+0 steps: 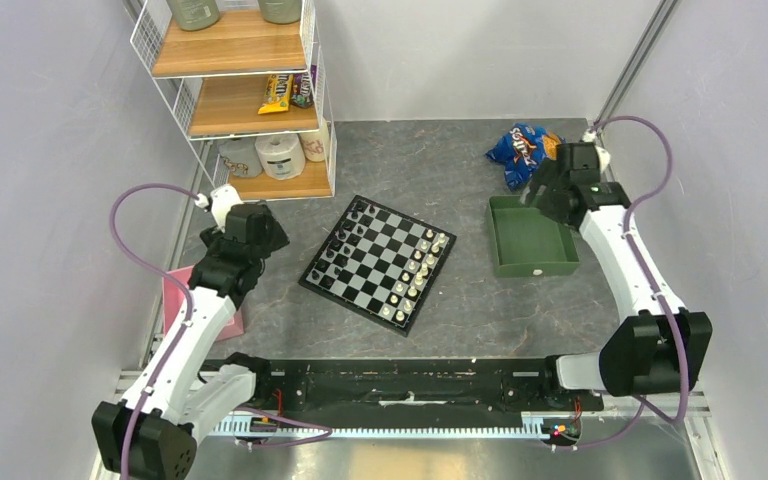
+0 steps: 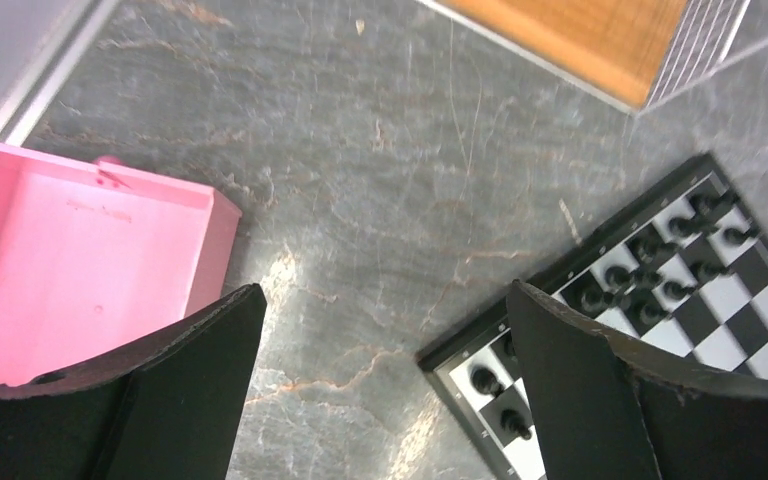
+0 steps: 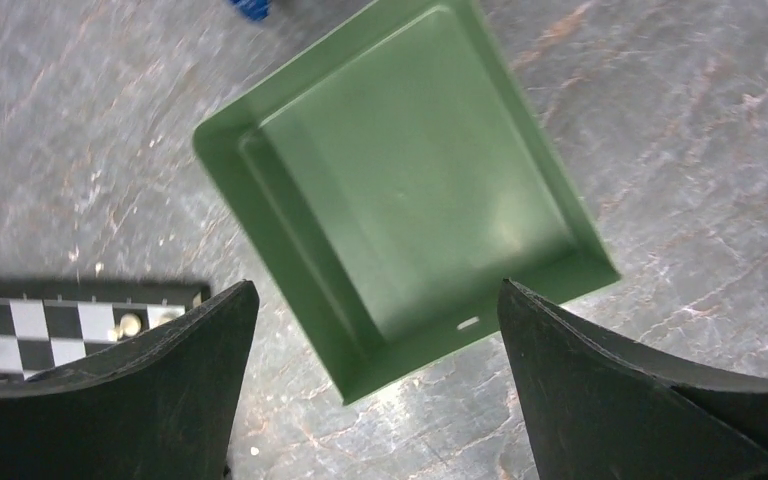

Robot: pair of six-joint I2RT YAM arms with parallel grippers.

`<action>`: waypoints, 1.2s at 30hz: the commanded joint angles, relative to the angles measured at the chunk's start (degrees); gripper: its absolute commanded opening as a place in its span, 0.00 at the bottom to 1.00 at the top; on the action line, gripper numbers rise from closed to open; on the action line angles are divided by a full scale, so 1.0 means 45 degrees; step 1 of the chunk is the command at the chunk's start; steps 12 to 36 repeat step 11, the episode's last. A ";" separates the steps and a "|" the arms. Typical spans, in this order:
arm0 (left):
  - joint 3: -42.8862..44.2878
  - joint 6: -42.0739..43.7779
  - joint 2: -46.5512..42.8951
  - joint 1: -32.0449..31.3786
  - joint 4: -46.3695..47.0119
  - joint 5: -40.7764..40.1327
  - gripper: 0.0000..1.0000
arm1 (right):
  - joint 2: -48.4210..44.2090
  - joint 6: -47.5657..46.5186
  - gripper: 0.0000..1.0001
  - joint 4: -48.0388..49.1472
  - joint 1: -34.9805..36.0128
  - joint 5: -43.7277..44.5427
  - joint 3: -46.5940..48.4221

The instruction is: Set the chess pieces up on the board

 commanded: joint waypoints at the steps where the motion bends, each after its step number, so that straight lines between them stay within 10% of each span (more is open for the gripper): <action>1: 0.1347 -0.1095 0.0046 0.0030 0.0029 -0.1777 0.99 | -0.0585 0.0361 0.97 0.0215 -0.1180 -0.1448 0.0516; 36: 0.1436 -0.0004 0.0129 0.0035 0.0911 -0.1985 0.99 | -0.1365 0.0025 0.97 0.0350 -0.1182 -0.2324 0.0355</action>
